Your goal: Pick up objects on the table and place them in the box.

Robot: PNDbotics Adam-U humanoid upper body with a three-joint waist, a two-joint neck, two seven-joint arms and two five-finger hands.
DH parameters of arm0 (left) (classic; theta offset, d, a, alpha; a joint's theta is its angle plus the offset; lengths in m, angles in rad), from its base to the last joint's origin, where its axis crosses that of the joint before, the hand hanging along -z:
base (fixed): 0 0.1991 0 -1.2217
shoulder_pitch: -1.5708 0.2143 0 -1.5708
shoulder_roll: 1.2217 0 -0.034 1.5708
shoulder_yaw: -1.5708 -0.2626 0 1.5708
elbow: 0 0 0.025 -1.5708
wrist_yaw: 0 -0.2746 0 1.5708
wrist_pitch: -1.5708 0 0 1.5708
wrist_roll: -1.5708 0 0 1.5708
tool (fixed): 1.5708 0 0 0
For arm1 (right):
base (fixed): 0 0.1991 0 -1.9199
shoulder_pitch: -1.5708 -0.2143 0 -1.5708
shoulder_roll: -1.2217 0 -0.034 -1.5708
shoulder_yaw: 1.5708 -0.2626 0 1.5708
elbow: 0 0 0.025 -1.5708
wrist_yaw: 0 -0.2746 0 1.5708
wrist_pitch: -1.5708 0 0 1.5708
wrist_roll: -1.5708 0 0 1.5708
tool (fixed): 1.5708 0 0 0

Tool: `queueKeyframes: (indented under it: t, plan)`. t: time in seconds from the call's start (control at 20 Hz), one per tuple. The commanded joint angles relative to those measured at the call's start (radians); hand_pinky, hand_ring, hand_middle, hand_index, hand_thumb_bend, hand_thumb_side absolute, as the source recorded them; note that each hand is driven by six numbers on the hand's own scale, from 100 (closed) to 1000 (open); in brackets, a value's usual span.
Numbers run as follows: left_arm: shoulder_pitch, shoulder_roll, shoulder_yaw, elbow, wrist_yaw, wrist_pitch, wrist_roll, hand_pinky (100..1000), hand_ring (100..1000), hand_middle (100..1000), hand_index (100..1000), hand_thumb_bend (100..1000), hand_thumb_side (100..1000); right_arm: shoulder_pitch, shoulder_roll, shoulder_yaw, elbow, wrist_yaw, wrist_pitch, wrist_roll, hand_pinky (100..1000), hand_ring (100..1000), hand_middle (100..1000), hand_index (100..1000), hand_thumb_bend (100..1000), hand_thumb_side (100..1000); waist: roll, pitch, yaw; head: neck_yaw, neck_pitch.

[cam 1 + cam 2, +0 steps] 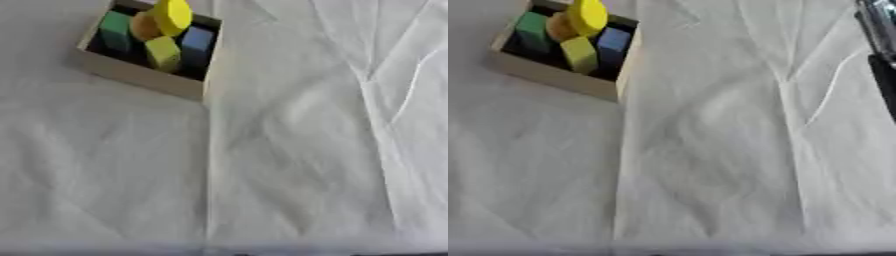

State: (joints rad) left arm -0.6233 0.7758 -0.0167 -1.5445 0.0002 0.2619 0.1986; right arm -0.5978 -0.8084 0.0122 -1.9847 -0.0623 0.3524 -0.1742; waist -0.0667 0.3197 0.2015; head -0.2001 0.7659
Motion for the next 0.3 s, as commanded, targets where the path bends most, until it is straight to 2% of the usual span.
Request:
queueKeyframes:
  t: [0.05, 0.3]
  plan:
    - [0.008, 0.016, 0.036, -0.035, 0.066, -0.009, 0.045, 713, 832, 753, 860, 228, 454, -0.011, -0.024, -0.015, -0.015, -0.01, -0.001, -0.009, 791, 766, 729, 821, 100, 754, -0.011, -0.042, 0.003, 0.0, 0.004]
    - [0.041, -0.017, 0.049, -0.068, 0.144, -0.053, 0.104, 707, 829, 751, 863, 209, 483, -0.005, -0.019, -0.015, -0.015, -0.024, -0.007, -0.022, 790, 766, 730, 822, 100, 769, -0.014, -0.048, 0.002, 0.002, 0.004]
